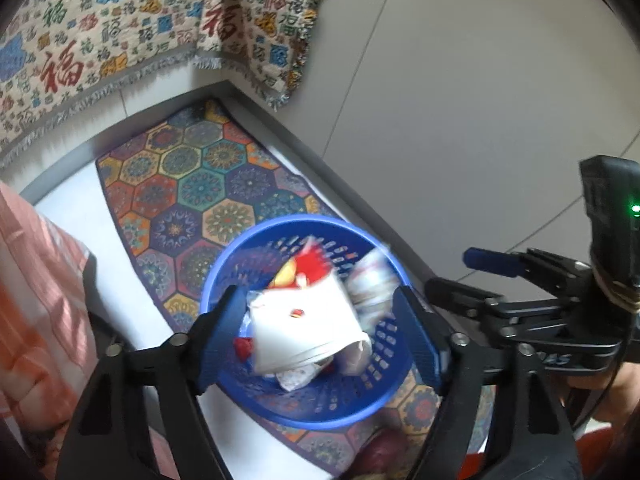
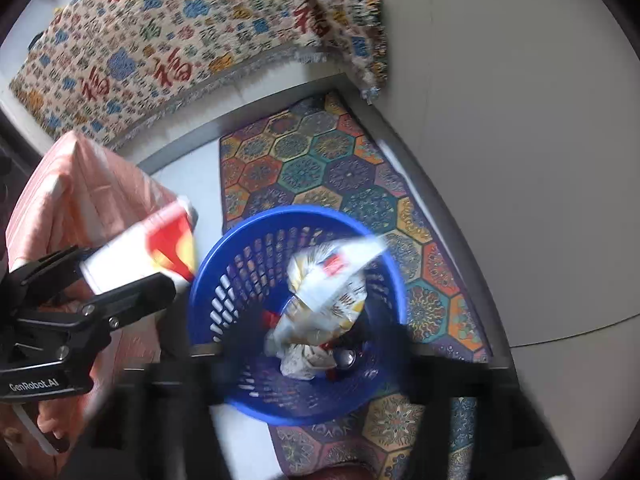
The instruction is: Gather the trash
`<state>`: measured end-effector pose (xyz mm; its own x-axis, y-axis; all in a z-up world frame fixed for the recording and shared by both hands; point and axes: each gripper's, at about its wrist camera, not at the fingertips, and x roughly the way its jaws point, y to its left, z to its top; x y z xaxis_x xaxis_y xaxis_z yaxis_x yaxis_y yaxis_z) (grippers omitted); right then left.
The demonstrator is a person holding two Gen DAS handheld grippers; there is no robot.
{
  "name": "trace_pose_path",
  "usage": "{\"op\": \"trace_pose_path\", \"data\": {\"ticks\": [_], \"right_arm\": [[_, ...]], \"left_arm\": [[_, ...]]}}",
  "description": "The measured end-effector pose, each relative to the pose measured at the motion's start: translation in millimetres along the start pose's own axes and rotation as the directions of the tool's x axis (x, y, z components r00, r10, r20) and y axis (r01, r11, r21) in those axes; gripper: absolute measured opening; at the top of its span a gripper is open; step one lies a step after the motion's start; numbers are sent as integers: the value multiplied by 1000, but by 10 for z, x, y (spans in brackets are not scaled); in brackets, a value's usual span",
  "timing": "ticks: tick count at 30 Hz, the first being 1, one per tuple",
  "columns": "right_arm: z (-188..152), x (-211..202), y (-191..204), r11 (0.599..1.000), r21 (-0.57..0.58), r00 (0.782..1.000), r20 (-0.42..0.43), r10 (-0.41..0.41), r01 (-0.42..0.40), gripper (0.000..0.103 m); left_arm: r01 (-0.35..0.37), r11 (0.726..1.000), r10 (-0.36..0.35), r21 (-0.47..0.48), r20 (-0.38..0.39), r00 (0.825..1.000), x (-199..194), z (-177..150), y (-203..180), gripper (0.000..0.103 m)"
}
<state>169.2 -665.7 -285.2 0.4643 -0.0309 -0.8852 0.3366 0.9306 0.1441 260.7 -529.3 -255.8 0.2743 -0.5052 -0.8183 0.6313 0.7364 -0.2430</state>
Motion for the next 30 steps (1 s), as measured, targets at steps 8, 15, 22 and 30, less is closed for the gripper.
{"op": "trace_pose_path", "data": {"ticks": [8, 15, 22, 30], "right_arm": [[10, -638, -61, 998, 64, 992, 119, -38, 31, 82], [-419, -1639, 368, 987, 59, 974, 163, -158, 150, 87], [-1020, -2387, 838, 975, 76, 946, 238, -221, 209, 88], [-1174, -2796, 999, 956, 111, 919, 263, -293, 273, 88]], "left_arm": [[-18, 1000, 17, 3, 41, 999, -572, -34, -119, 101], [-109, 993, 104, 42, 106, 989, -1473, -399, -361, 103], [-238, 968, 218, 79, 207, 954, -2216, -676, -642, 103], [-275, 960, 258, 47, 228, 939, -2542, -742, -680, 103]]}}
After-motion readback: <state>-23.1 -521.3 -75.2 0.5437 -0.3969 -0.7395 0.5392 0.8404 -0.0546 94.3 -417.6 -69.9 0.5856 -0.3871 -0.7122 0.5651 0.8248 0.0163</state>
